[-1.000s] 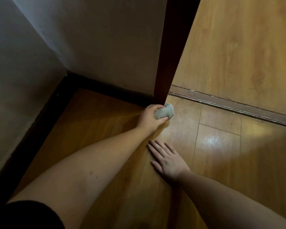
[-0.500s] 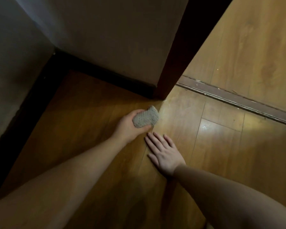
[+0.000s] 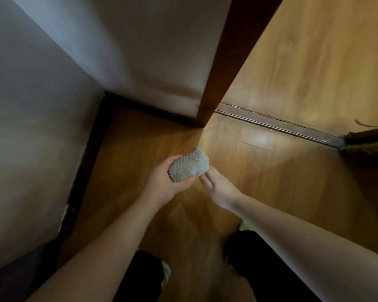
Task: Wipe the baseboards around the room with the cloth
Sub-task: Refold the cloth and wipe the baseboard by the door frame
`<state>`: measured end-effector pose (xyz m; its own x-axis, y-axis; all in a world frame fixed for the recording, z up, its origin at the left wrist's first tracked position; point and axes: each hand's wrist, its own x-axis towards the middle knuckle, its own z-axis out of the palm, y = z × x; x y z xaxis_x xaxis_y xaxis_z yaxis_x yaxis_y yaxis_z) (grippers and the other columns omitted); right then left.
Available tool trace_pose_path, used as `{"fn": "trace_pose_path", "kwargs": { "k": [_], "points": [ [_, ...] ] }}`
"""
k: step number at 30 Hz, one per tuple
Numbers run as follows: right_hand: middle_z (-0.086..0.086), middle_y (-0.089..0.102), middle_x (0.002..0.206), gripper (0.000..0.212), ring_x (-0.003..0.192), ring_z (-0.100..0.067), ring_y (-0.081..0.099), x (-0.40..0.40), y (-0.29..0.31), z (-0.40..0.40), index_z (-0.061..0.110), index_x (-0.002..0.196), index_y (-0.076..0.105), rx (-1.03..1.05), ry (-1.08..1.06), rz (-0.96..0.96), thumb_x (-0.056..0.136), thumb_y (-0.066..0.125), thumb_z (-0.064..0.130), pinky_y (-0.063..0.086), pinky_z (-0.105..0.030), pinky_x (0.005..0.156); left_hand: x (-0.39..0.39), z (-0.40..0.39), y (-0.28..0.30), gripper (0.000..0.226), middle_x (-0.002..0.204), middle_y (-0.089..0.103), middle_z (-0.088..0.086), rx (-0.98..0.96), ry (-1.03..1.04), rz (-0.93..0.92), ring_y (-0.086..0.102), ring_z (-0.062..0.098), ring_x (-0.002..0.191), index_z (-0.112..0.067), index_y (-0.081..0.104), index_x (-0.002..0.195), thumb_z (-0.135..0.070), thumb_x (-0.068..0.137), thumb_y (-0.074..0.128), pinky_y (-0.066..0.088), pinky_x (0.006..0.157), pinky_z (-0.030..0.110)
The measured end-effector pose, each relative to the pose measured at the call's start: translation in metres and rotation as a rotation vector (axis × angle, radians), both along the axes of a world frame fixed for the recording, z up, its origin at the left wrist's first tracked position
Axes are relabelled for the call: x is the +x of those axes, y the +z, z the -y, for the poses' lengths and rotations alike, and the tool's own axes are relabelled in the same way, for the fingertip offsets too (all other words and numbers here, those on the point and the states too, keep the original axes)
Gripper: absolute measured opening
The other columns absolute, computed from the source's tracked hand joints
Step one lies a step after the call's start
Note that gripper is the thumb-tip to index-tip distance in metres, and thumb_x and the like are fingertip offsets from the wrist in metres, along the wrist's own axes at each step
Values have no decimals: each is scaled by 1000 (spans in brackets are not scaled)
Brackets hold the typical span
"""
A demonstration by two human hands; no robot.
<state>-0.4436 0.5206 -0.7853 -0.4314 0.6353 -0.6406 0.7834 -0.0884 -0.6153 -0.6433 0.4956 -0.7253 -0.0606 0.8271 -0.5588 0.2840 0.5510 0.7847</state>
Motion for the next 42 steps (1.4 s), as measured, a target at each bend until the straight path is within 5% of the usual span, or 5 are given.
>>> {"fn": "trace_pose_path", "kwargs": {
  "k": [6,14,31,35,42],
  "points": [
    [13,55,138,66,119,-5,59,35,222,-3,42,146,39,-206,-417,-328,91,22,75,42,-42,110,-1,18,189,60,98,62,-30,15,-82,-63,57,-20,91,-47,55,110,-44,60,87,44,61,0],
    [13,44,148,68,134,-4,46,62,468,4,44,148,32,-89,-202,-602,88,66,46,43,-24,107,35,16,409,55,106,69,-22,141,-250,58,67,0,95,-55,62,108,-42,60,84,49,71,10],
    [9,73,85,32,77,-7,72,35,622,48,28,97,66,389,-789,-504,70,83,29,58,-21,67,28,-10,564,55,111,66,-28,514,-542,30,64,-5,100,-48,57,118,-46,70,85,47,77,7],
    [5,75,83,43,74,-11,73,24,641,71,21,96,69,442,-1009,-515,62,83,43,60,-28,67,35,-8,580,51,107,64,-33,689,-627,-9,61,-11,98,-51,57,114,-30,77,84,45,75,4],
    [3,75,86,30,77,-12,72,50,665,115,16,97,69,501,-1281,-502,72,85,14,57,-22,64,84,19,591,46,105,65,-13,862,-703,-110,61,-3,94,-21,63,124,-25,82,81,44,76,2]
  ]
}}
